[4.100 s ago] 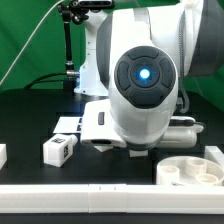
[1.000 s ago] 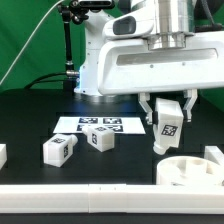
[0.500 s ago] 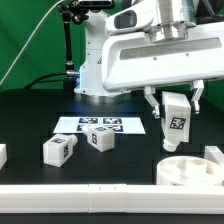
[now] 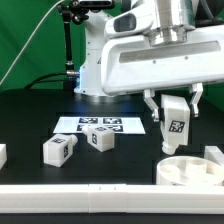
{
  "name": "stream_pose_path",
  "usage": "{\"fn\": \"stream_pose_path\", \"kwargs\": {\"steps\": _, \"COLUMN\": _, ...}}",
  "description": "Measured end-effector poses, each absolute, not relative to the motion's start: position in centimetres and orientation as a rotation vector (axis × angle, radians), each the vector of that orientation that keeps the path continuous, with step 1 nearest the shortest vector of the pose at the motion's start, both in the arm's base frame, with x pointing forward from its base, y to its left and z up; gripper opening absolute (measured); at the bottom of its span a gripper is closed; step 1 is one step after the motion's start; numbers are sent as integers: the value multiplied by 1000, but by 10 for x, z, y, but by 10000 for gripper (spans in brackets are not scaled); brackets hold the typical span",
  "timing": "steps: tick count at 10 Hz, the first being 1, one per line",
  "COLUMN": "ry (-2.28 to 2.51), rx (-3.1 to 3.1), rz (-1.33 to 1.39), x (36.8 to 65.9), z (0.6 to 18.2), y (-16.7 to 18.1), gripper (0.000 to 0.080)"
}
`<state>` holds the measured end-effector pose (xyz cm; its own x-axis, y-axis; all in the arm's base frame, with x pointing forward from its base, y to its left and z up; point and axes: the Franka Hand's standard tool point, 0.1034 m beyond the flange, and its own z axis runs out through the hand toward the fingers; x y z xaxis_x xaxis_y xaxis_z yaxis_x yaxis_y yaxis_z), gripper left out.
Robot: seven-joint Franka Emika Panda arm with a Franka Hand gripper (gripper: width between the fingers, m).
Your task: Assemble stool
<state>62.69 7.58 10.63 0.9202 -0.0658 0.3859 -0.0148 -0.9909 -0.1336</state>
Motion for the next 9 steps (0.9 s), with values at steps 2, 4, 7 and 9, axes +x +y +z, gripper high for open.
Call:
{"fn": "stream_pose_path", "kwargs": {"steps": 2, "ry": -7, "rx": -2926, "rz": -644, "x": 650, "z": 110, "y": 102, "gripper": 325}}
{"fn": "stream_pose_path", "kwargs": {"steps": 4, "ry": -40, "rx": -2924, "rz": -657, "x": 655, "z": 111, "y": 104, "gripper": 325}}
{"fn": "stream_pose_path", "kwargs": {"steps": 7, "ry": -64, "rx": -2928, "rz": -657, "x": 655, "z": 110, "y": 103, "gripper": 325}}
{"fn": "stream_pose_path", "kwargs": {"steps": 9, "ry": -147, "rx": -2929, "rz": -677, "x": 670, "z": 101, "y": 99, "gripper": 325}}
